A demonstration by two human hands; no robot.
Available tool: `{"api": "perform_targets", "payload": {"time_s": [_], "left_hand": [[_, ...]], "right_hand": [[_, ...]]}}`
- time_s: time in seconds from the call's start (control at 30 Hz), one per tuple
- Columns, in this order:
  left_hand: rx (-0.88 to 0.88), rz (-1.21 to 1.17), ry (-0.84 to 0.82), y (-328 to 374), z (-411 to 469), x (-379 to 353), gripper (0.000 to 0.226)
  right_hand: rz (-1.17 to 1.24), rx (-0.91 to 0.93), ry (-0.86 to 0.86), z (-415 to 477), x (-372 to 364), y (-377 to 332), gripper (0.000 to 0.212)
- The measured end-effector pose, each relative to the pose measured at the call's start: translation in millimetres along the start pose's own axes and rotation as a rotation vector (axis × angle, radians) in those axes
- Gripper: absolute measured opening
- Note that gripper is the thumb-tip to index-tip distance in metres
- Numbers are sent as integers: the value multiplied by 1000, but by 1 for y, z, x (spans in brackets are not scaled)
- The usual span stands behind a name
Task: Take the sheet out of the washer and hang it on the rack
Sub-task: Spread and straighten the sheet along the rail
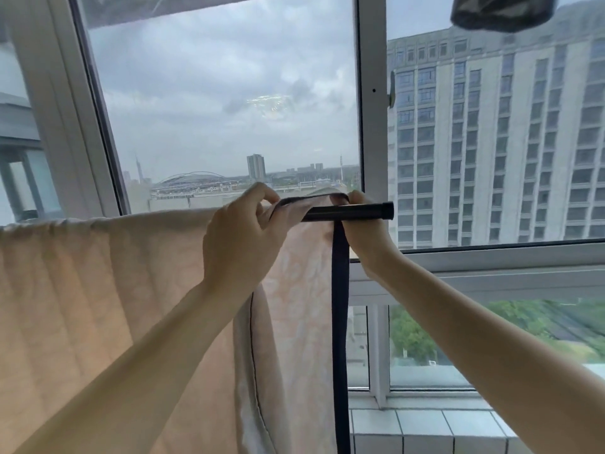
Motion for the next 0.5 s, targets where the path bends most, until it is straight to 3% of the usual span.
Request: {"api": "perform_targets", "payload": {"time_s": [0.13, 0.23, 0.4, 0.5], "left_hand": [[-152, -4, 24, 17, -2, -1, 16], [-241, 53, -4, 23, -20, -7, 10], [-212, 68, -93, 18, -65, -25, 24], [-153, 63, -154, 7, -89, -36, 14]], "right_hand": [[68, -39, 21, -7, 9, 10, 19], [-34, 27, 58, -21, 17, 20, 35], [-161, 112, 40, -53, 14, 37, 21], [-277, 90, 4, -71, 14, 49, 23]]}}
Point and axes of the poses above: each hand's wrist, its own z-axis towards the middle knuckle, its own x-axis out of the back of the hand, y = z × x, the point moved 2 cm from there along z, towards the middle knuckle, and after that the axes turned 1 degree about -x, right-handed, at the moved point
